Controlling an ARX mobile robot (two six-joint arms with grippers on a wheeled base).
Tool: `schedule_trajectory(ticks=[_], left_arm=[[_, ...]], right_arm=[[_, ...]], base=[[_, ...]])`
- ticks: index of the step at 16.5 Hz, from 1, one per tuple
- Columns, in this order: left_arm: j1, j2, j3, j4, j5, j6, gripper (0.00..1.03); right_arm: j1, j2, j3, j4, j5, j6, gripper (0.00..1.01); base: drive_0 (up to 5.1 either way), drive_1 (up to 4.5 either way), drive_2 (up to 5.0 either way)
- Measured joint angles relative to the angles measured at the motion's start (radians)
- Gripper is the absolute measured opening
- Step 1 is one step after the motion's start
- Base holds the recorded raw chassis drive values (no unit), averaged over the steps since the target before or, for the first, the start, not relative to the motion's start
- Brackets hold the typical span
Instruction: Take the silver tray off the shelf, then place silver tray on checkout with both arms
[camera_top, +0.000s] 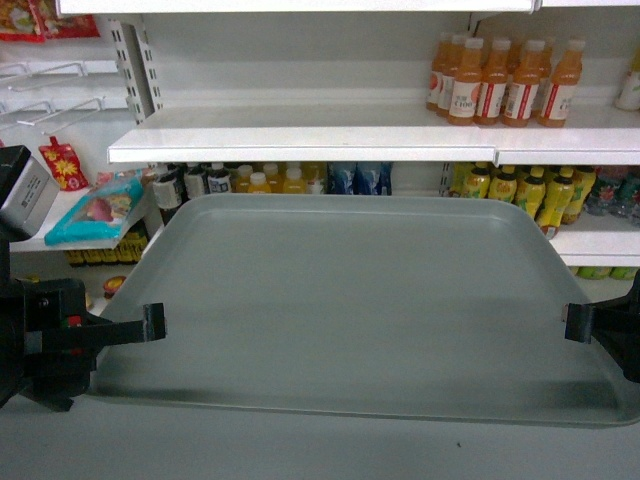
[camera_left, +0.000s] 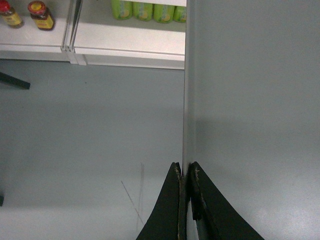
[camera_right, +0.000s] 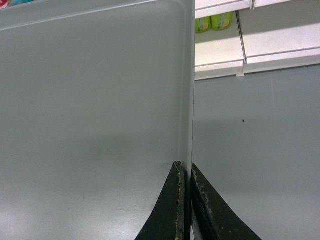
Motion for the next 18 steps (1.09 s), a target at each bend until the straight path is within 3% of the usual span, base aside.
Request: schedule_trajectory(ticks=[18], left_arm=[[0.000,0.000,0.000,-0.005,0.000,-0.002,0.03]], right_arm=[[0.000,0.000,0.000,-0.006,0.000,0.001,0.03]], base=[[0.0,-4.22,4.3]])
